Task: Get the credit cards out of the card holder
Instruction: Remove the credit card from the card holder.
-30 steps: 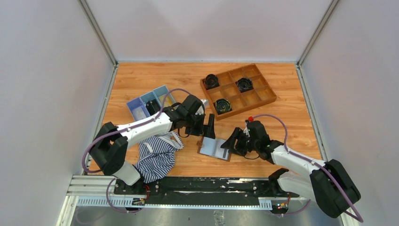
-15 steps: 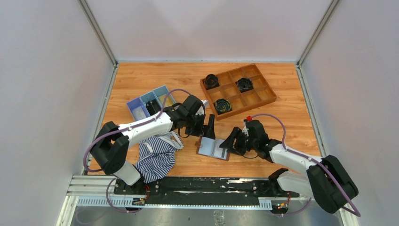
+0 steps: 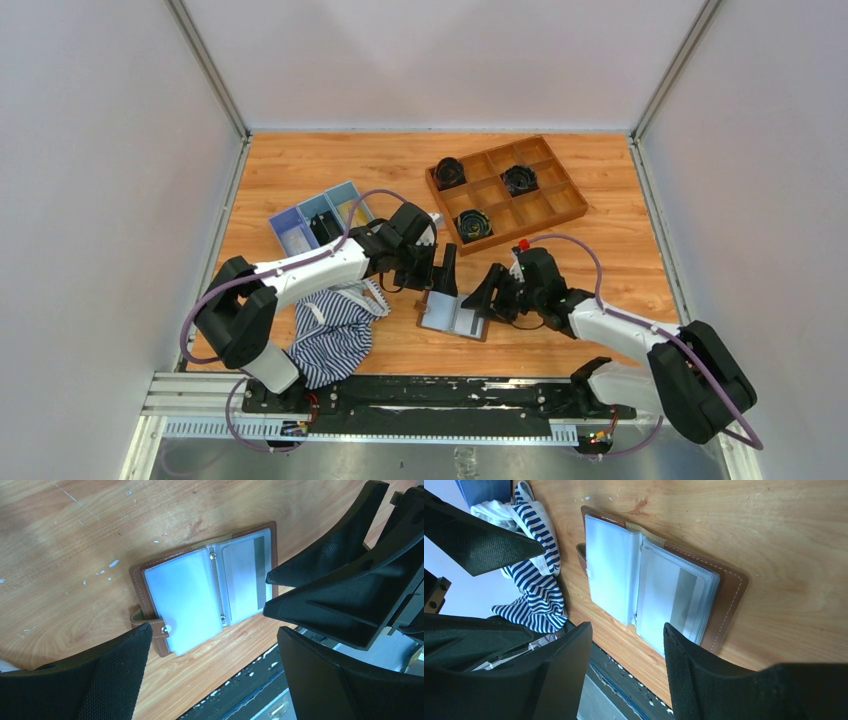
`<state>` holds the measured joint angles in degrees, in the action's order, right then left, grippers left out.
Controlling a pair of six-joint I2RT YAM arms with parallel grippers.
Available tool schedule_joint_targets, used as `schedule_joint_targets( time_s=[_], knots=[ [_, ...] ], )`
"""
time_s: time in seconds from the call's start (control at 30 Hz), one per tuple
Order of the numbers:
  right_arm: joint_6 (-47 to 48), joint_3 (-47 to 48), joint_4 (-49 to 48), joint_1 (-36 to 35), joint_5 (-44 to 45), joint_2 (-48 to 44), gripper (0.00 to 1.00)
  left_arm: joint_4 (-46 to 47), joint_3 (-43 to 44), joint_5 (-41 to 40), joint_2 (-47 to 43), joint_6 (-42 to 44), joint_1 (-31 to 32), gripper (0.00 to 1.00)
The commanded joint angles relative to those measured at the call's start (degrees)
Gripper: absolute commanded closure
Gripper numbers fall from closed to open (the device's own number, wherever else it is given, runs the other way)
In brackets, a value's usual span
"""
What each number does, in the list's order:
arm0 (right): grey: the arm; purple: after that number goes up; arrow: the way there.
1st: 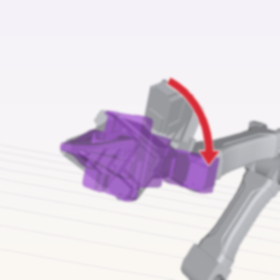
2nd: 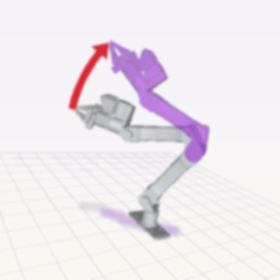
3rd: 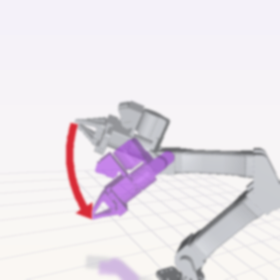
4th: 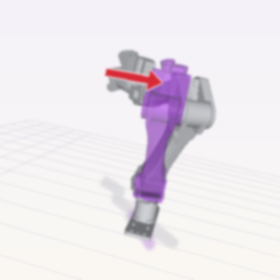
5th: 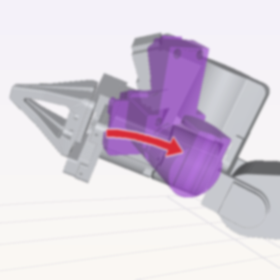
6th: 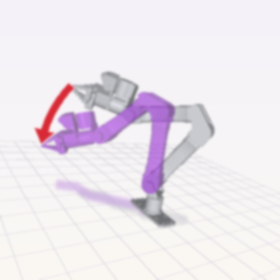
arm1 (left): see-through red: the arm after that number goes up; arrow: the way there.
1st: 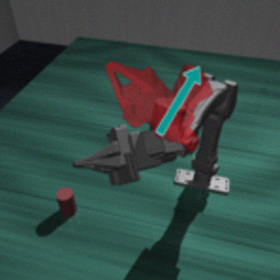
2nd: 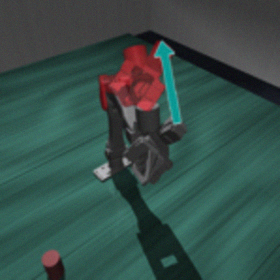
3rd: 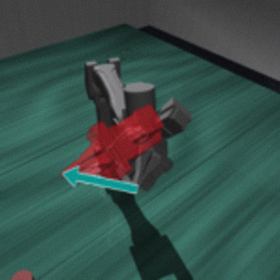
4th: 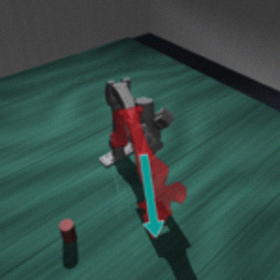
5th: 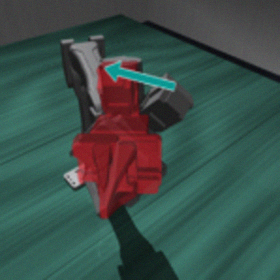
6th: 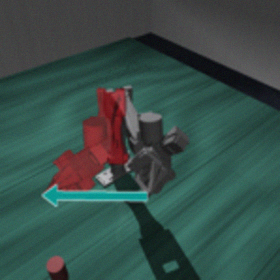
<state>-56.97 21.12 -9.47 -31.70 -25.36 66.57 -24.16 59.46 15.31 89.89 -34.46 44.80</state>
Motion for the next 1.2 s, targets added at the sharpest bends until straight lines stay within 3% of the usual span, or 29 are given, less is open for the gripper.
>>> schedule_joint_targets(
  time_s=[0.0,0.3,1.17],
  knots=[
    [0.7,0.2,0.8,-1.0,0.3,-0.3,0.42,-0.2,1.2,0.1,0.5,0.6,0.3,0.01],
    [2.1,-2.1,6.0,-1.0,3.9,-4.9,0.42,-0.1,1.2,0.1,0.9,0.8,0.3,0.00],
    [1.8,-2.4,3.1,-1.1,2.5,-1.9,0.42,0.6,0.4,0.0,0.9,0.4,0.3,0.01]
  ],
)
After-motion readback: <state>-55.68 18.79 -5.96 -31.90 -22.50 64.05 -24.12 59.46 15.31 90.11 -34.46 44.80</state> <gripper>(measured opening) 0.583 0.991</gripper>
